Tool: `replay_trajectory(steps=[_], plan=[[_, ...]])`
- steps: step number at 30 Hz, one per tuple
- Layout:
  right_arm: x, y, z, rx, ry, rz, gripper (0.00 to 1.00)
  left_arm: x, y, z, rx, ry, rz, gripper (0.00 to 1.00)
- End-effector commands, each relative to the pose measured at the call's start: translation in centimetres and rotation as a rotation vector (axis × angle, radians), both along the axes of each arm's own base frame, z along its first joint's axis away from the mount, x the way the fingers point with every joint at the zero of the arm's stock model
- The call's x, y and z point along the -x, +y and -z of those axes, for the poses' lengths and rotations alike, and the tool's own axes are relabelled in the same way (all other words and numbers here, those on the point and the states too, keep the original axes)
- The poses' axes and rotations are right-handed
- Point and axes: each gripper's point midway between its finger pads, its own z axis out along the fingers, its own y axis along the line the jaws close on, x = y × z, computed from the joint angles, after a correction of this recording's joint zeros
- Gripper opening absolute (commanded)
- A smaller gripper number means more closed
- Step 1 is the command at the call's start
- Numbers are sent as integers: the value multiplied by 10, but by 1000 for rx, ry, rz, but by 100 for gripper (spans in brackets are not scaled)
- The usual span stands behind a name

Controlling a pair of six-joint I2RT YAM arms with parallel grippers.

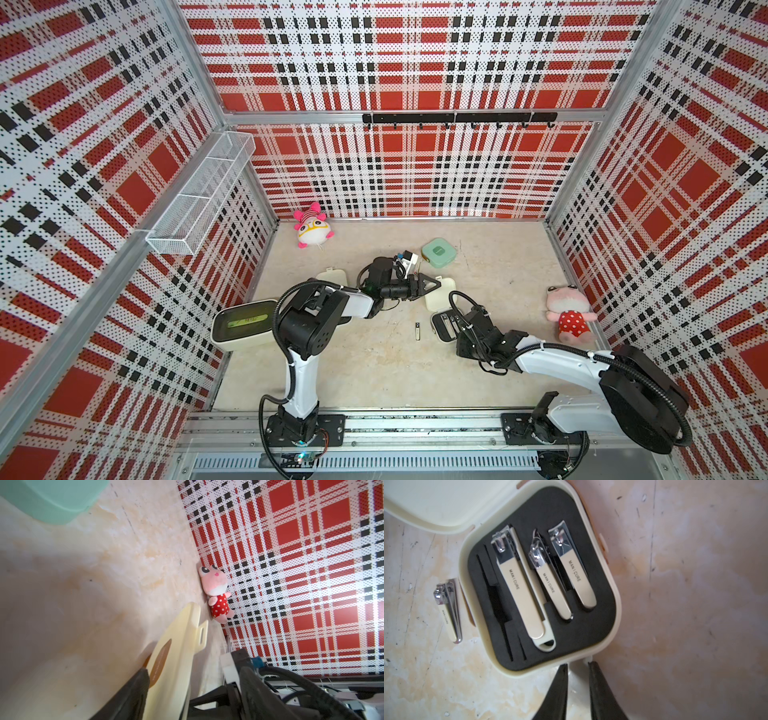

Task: Organize nail clipper sets
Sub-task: Move the storage box to the center of the board.

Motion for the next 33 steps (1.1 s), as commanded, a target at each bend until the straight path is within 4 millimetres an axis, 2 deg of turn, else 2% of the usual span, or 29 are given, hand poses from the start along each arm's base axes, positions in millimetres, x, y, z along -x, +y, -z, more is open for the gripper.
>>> replay_trajectory(steps=[1,5,12,20,25,30,33], plan=[[-10,1,0,-1,-7,2,23,13,-5,-34,59,-69,43,73],[-21,1,0,-15,-11,15,23,21,-8,-39,74,-64,61,73],[-41,-5,-1,-100,-30,76,24,28,-12,-35,104,-14,59,72],[-73,-10,-6,-170,-44,111,26,41,-16,-42,215,41,83,70],[-84,-20,-18,-161,-66,150,29,42,-25,-27,192,76,84,66],[-80,-35,-41,-151,-112,199,34,28,-25,15,-5,100,17,60],[-76,-37,-54,-161,-134,207,34,27,-25,28,-91,87,3,60]])
